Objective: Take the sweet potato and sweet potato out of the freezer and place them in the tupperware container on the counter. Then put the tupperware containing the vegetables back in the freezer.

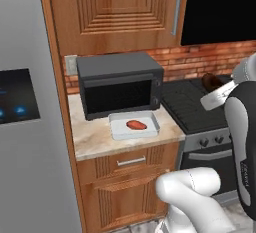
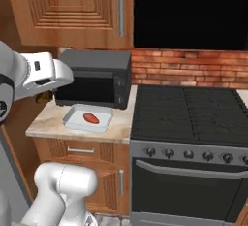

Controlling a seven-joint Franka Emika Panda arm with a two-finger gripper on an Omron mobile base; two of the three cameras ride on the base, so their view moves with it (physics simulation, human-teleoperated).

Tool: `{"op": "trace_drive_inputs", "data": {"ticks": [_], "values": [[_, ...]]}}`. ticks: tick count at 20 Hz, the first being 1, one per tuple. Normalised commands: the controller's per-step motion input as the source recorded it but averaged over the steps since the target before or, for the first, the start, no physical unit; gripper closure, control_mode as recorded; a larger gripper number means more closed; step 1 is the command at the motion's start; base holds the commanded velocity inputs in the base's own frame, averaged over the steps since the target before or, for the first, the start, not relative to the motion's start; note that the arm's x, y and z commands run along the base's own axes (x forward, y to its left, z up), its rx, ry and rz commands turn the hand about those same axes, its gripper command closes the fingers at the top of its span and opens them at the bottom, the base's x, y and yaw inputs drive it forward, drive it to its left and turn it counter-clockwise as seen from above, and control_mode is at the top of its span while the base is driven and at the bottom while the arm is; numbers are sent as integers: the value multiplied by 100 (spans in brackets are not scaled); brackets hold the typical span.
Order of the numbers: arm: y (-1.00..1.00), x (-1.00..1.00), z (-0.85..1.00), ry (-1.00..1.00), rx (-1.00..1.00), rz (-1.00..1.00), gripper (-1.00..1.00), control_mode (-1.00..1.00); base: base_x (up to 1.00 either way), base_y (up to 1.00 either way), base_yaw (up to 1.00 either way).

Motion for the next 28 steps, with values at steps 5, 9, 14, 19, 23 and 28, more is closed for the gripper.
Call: {"op": "trace_drive_inputs", "data": {"ticks": [5, 9, 14, 19, 23, 28], "values": [[0, 0, 0, 0, 0, 0, 100, 100, 55, 0, 0], [0, 0, 0, 0, 0, 0, 100, 100, 6, 0, 0], [0, 0, 0, 0, 0, 0, 100, 100, 0, 0, 0], [0, 0, 0, 0, 0, 0, 100, 100, 0, 0, 0], [0, 25, -30, 8, 0, 6, 100, -100, 1, 0, 0], [0, 46, -58, 22, 0, 21, 100, -100, 0, 0, 0]]}}
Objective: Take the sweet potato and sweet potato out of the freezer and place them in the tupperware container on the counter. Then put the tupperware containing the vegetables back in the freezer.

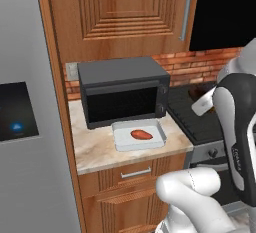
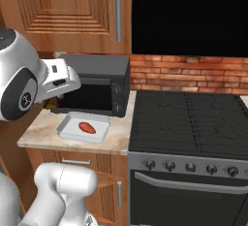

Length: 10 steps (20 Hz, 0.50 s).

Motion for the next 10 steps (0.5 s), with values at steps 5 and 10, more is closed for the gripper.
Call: {"op": "trace_drive_inputs", "data": {"ticks": [5, 10], "values": [[19, 69, -71, 27, -1, 25, 100, -100, 0, 0, 0], [28, 74, -79, 25, -9, 24, 100, -100, 0, 0, 0]]}}
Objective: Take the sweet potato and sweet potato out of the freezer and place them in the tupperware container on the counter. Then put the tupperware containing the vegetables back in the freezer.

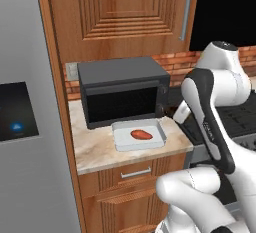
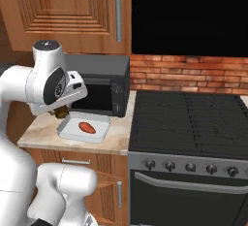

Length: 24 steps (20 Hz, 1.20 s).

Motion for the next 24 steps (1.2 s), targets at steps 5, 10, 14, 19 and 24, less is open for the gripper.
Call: {"op": "trace_drive_inputs", "data": {"ticks": [5, 10, 14, 19, 24], "values": [[26, 62, -75, 22, -14, 16, 100, -100, 0, 0, 0], [24, 73, -62, 7, -6, 7, 100, -100, 0, 0, 0], [18, 79, -29, 17, 1, 7, 100, -100, 0, 0, 0], [17, 71, -40, 11, 0, 6, 100, -100, 0, 0, 0], [30, 56, -54, 5, 0, 4, 100, -100, 0, 0, 0]]}}
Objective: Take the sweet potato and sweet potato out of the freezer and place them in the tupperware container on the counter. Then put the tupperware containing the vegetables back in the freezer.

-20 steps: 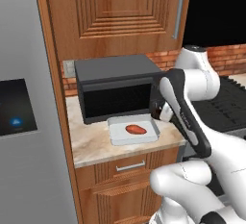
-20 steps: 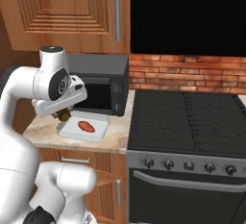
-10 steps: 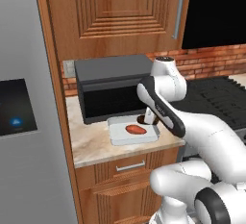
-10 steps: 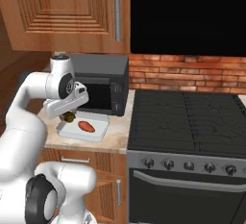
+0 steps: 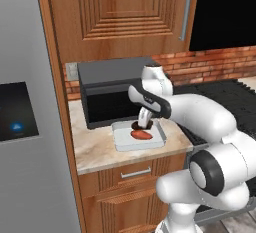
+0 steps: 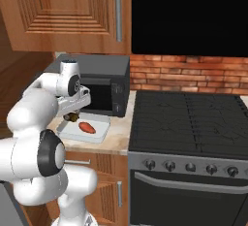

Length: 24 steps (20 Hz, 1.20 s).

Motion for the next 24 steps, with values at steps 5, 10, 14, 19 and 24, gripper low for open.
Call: {"op": "trace_drive_inputs", "data": {"ticks": [5, 10, 14, 19, 24], "values": [[28, 44, -52, 2, -1, 5, 100, -100, 0, 0, 0], [10, 36, -54, -2, 0, 5, 100, -100, 0, 0, 0], [1, 20, -46, -11, 0, 3, 100, -100, 0, 0, 0], [0, 19, -34, -9, 0, 3, 100, -100, 0, 0, 0], [0, 19, -26, -7, 0, 2, 100, -100, 0, 0, 0]]}}
